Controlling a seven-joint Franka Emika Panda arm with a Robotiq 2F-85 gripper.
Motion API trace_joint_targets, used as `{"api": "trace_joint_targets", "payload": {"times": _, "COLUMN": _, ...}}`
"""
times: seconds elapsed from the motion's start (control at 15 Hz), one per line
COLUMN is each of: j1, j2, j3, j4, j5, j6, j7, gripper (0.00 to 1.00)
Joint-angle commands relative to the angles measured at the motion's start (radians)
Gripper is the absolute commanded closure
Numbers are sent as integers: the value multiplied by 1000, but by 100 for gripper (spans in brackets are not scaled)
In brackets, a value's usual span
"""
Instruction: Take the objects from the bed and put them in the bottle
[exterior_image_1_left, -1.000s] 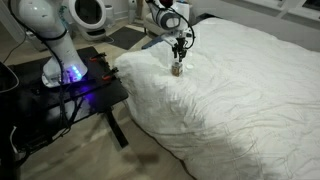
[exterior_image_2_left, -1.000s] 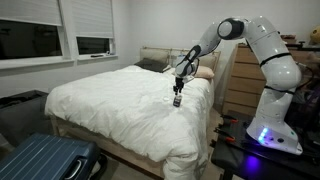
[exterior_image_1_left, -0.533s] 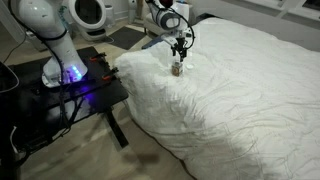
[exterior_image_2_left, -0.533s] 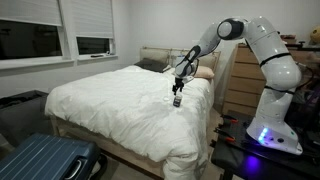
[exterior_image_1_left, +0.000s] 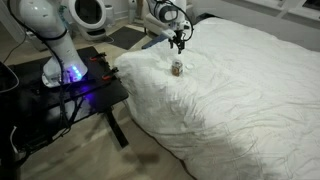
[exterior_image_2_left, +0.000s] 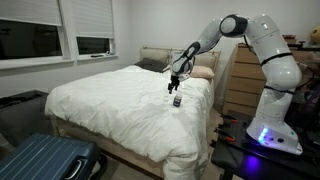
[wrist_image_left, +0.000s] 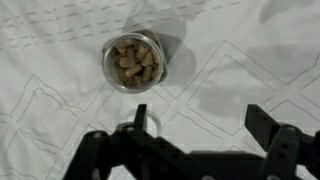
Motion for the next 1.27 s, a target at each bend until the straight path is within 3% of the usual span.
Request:
{"api": "trace_joint_targets", "payload": {"times": 0.0, "j1": 18, "j2": -122, "j3": 29, "j4": -83, "j5": 10, "j6": -62, "j7": -16, "gripper": 0}}
{"api": "trace_joint_targets", "payload": {"times": 0.33, "j1": 30, "j2": -227, "j3": 95, "j4": -141, "j5": 75, "j6": -197, "j7": -44, "gripper": 0}}
{"api": "trace_joint_targets", "payload": {"times": 0.67, "j1": 52, "j2": -270, "j3": 119, "j4": -154, "j5": 145, "j6": -344, "j7": -58, "gripper": 0}}
{"api": "trace_joint_targets", "payload": {"times": 0.73, "j1": 66, "j2": -229, "j3": 96, "j4": -128, "j5": 115, "j6": -286, "j7": -30, "gripper": 0}}
{"api": "trace_joint_targets", "payload": {"times": 1.2, "j1": 74, "j2": -238, "j3": 99, "j4": -130, "j5": 127, "j6": -328, "j7": -30, "gripper": 0}}
